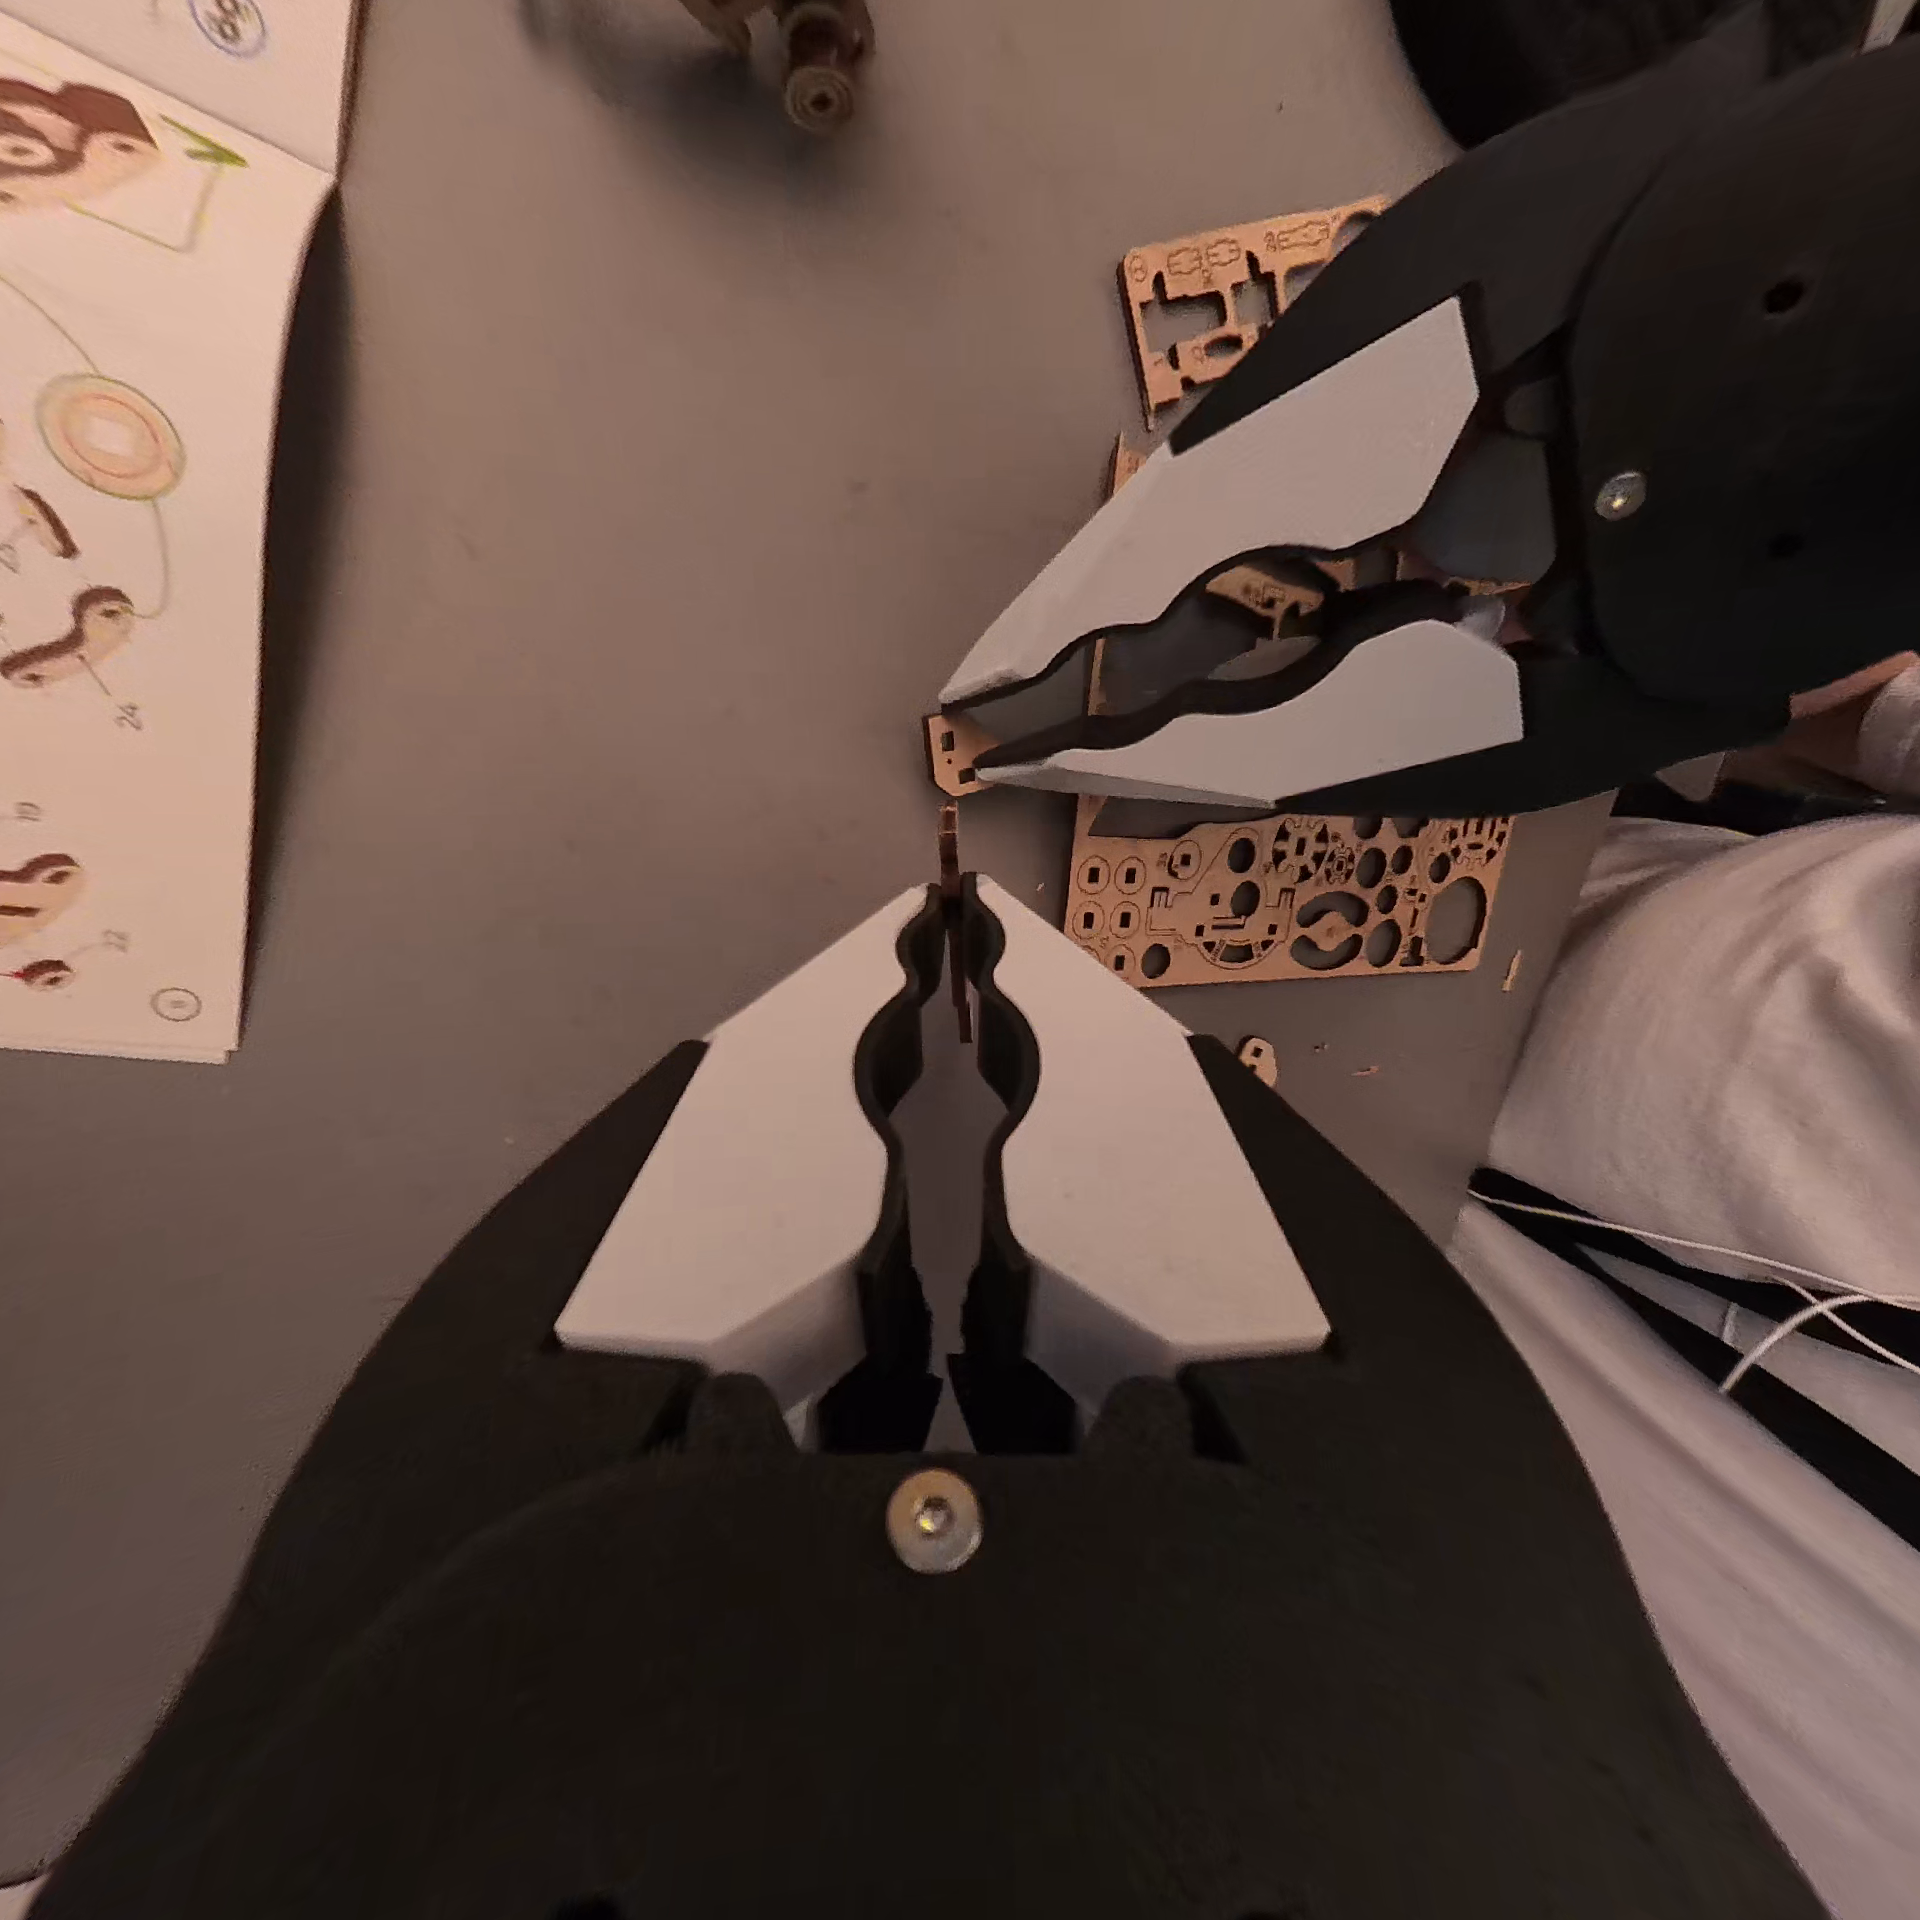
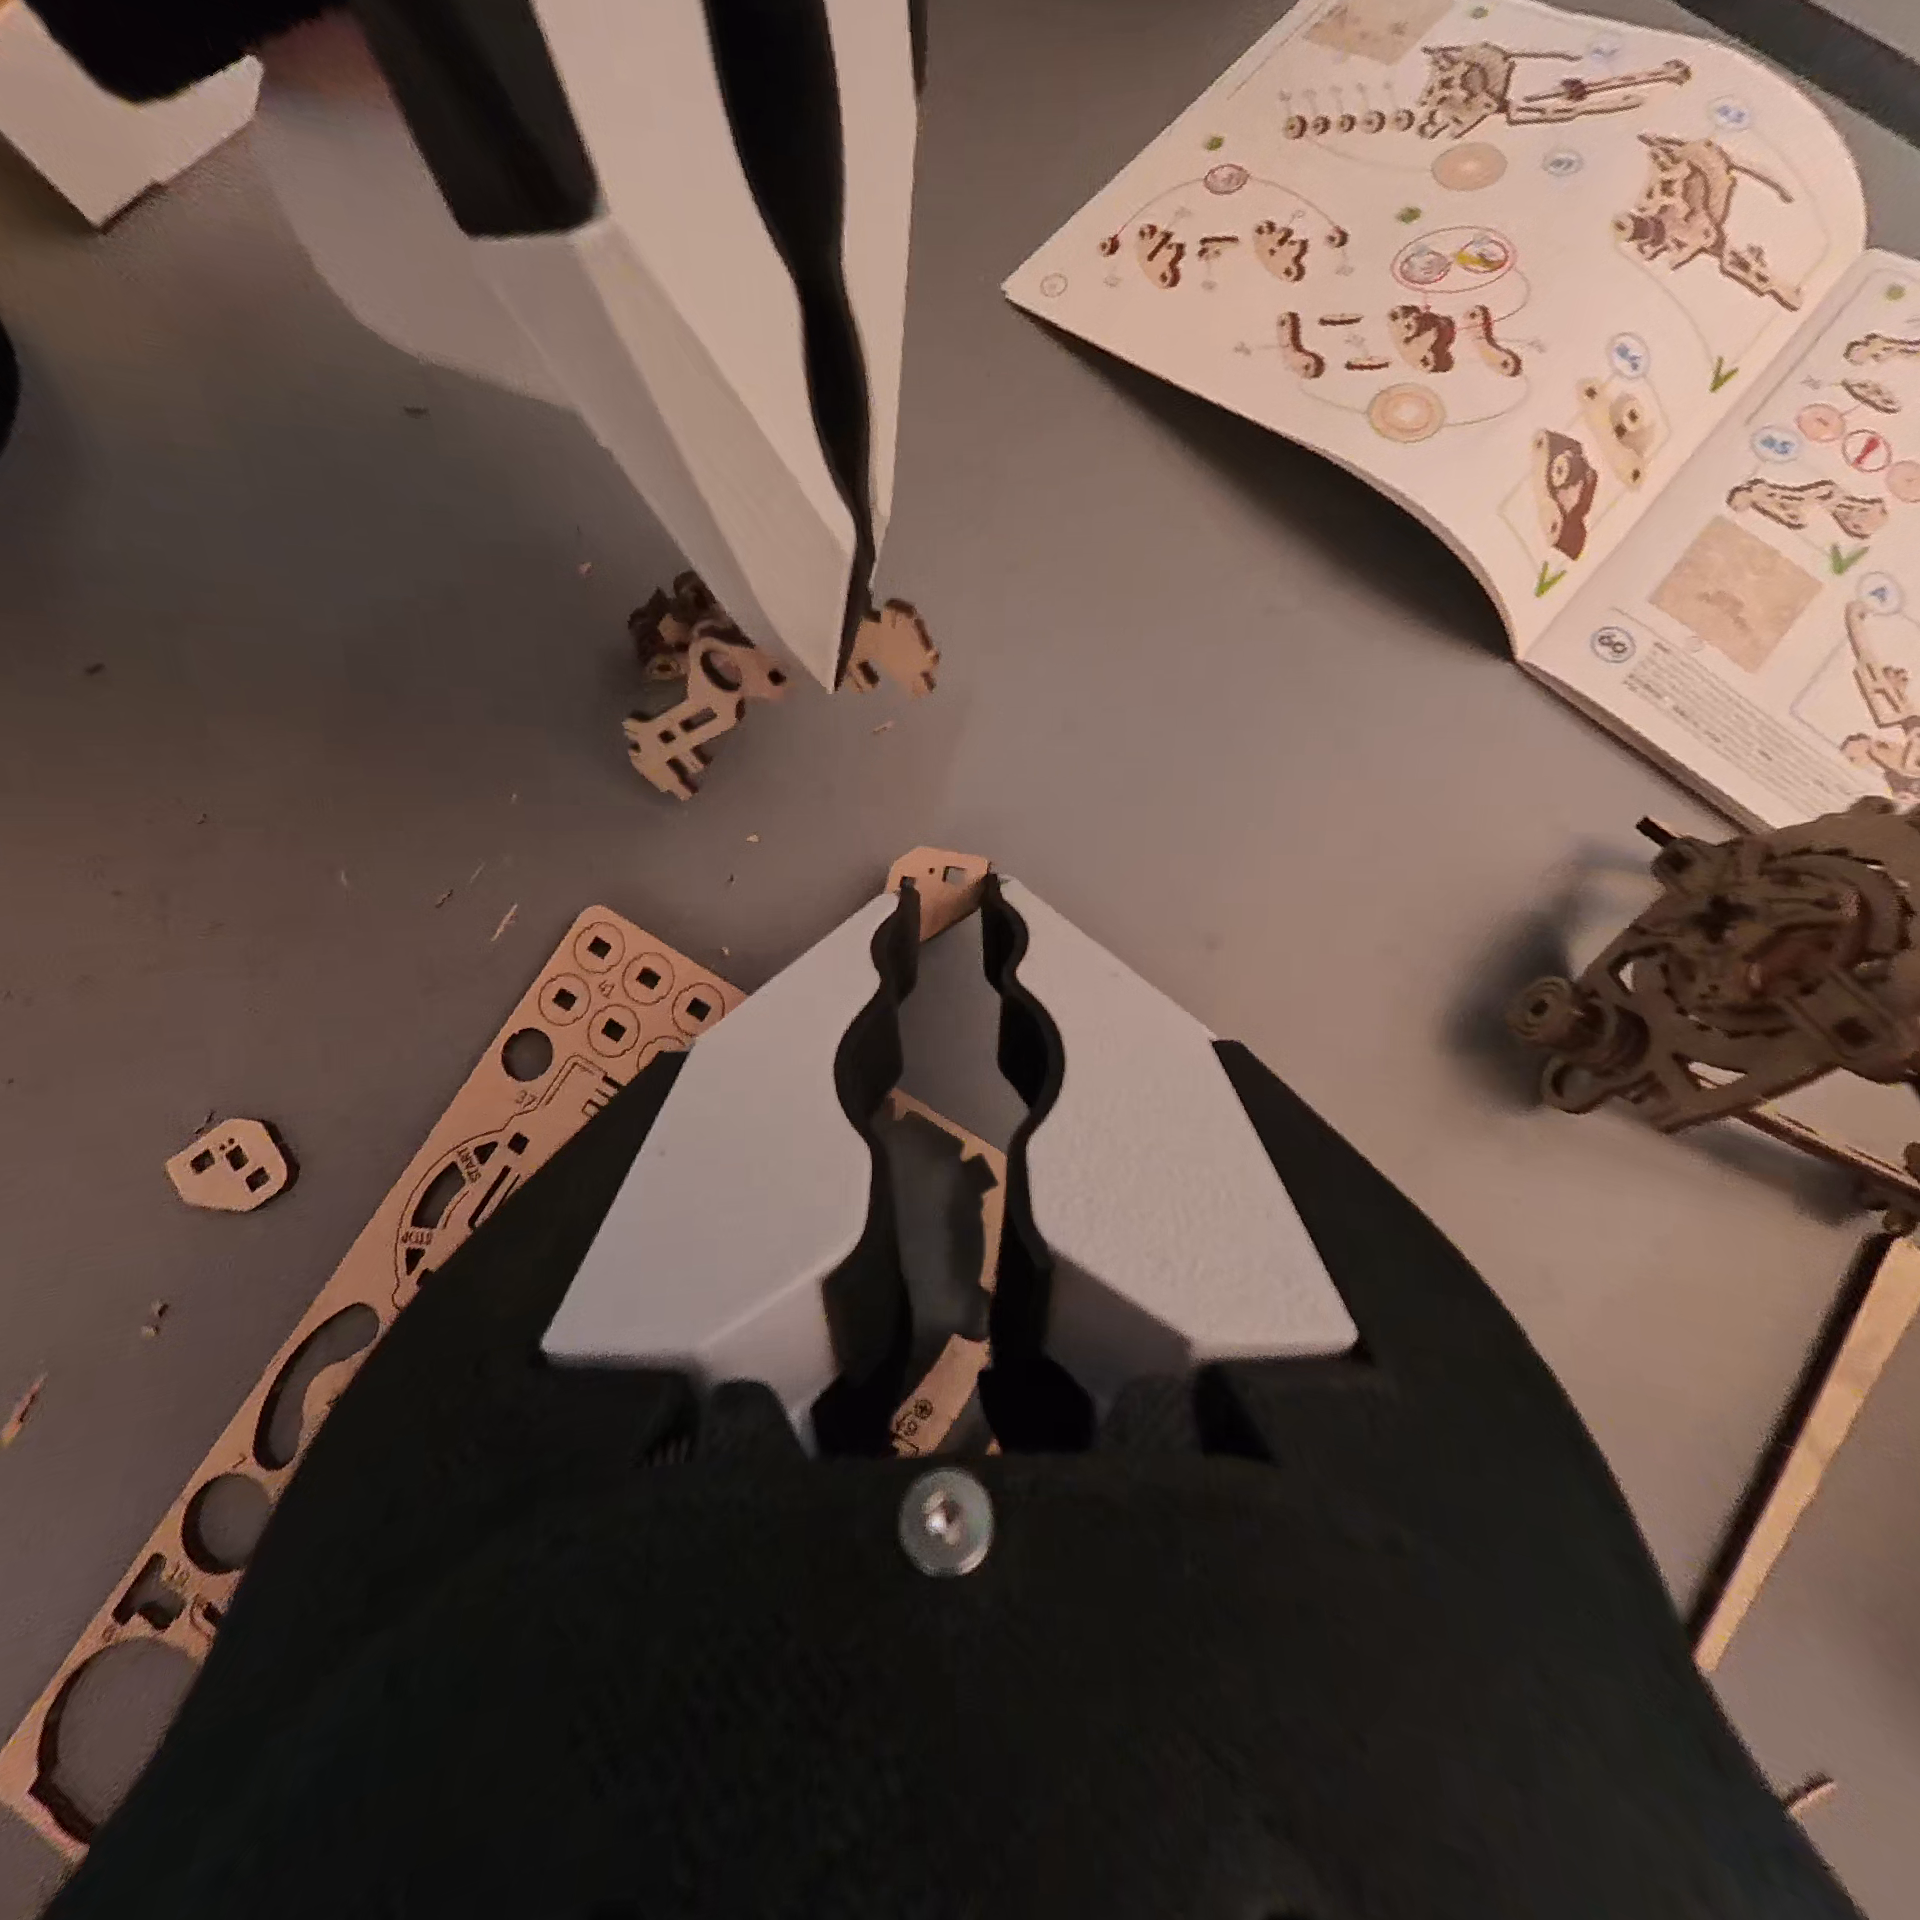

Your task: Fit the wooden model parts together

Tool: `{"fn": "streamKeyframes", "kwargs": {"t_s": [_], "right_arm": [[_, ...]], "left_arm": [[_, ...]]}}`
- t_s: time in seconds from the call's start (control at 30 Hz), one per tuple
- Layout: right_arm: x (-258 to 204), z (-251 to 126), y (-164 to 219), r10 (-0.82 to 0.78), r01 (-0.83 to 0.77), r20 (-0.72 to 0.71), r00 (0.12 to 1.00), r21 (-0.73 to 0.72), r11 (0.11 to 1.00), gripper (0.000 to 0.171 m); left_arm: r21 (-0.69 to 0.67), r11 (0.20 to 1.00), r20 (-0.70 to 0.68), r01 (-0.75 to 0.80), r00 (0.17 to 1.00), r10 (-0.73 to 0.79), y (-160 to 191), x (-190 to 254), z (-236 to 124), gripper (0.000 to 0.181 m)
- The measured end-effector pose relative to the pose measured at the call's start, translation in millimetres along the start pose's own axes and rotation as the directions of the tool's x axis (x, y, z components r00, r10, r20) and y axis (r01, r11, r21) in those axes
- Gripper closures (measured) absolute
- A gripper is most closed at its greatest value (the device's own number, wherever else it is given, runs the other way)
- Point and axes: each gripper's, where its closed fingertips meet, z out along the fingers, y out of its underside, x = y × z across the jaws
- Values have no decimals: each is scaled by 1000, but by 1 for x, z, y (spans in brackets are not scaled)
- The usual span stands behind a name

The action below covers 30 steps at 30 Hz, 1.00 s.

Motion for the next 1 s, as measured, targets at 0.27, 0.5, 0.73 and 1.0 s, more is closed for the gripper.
{"fn": "streamKeyframes", "kwargs": {"t_s": [0.27, 0.5, 0.73, 1.0], "right_arm": [[-8, 6, 2, 6, -6, 37, 999, -14, 1000, 160], [-19, 10, 1, 7, -6, 105, 994, -10, 1000, 160], [-11, -3, -10, 26, -36, 137, 990, 68, 997, 149], [-22, -17, -30, -22, -39, 429, 903, 134, 990, 153]], "left_arm": [[-81, 995, -87, 58, 994, -65, 9, 5, 17, 181], [-114, 993, -95, 44, 994, -55, 14, 7, 22, 181], [-120, 992, -112, 33, 993, -47, 15, 8, 21, 181], [-132, 991, -141, -35, 990, 17, 18, 13, 20, 181]]}}
